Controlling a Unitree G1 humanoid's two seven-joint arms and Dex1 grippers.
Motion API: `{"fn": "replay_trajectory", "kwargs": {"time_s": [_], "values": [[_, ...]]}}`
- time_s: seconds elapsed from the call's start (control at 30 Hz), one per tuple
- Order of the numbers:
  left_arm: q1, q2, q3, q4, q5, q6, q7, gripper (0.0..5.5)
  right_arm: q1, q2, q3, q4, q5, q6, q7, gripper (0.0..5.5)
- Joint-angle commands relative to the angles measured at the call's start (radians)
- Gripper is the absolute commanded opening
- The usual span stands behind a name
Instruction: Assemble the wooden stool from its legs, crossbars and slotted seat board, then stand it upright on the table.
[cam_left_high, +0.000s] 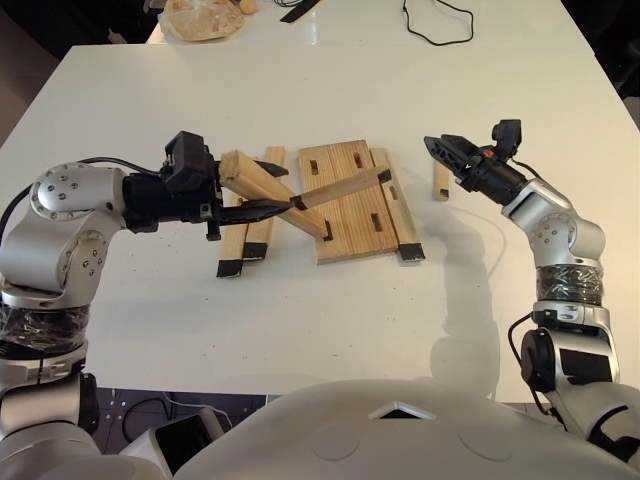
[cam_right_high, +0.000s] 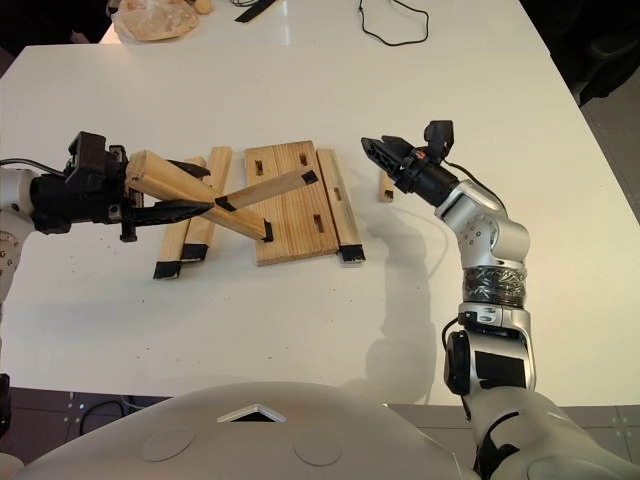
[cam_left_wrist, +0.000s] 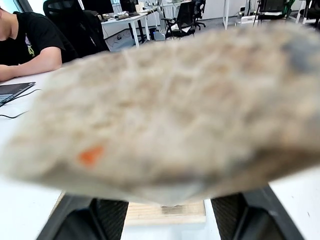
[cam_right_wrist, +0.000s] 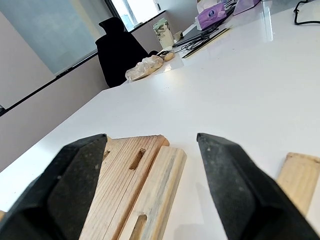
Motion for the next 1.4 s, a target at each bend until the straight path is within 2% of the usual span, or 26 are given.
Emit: {"fn": "replay_trajectory", "kwargs": {"time_s": [0.03, 0.17, 0.33, 0.5, 0.67, 0.77, 0.9, 1.03, 1.13, 1.4], "values": [[-0.034, 0.010, -0.112, 0.086, 0.120, 0.009, -0.029, 2.04, 0.005, 0.021, -0.002, -0.014, -0.002, -0.007, -0.018, 3.32], [-0.165, -0.028, -0.184, 0.177, 0.208, 0.009, 0.024, 2.04, 0.009, 0.037, 0.000, -0.016, -0.006, -0.016, -0.027, 3.32], [-0.273, -0.029, -0.268, 0.194, 0.252, 0.058, -0.005, 2.04, 0.052, 0.065, 0.023, -0.042, -0.016, -0.026, -0.036, 3.32], [-0.361, -0.012, -0.276, 0.196, 0.250, 0.091, -0.047, 2.04, 0.120, 0.120, 0.052, -0.098, -0.019, -0.034, -0.064, 3.32], [-0.435, 0.022, -0.273, 0.223, 0.256, 0.087, -0.146, 2.04, 0.185, 0.140, 0.144, -0.179, -0.095, -0.100, -0.068, 3.32], [-0.465, 0.007, -0.293, 0.242, 0.278, 0.082, -0.177, 2.04, 0.183, 0.102, 0.263, -0.169, -0.234, -0.171, -0.061, 3.32], [-0.484, -0.022, -0.331, 0.256, 0.312, 0.073, -0.199, 2.04, 0.169, 0.059, 0.417, -0.095, -0.428, -0.271, -0.062, 3.32], [-0.481, -0.034, -0.382, 0.274, 0.373, 0.037, -0.218, 2.04, 0.161, 0.040, 0.501, -0.058, -0.562, -0.361, -0.094, 3.32], [-0.483, -0.047, -0.413, 0.288, 0.408, 0.014, -0.219, 2.04, 0.154, 0.030, 0.535, -0.058, -0.621, -0.403, -0.110, 3.32], [-0.407, -0.092, -0.469, 0.303, 0.457, -0.003, -0.173, 2.04, 0.166, 0.037, 0.554, -0.089, -0.618, -0.401, -0.093, 3.32]]}}
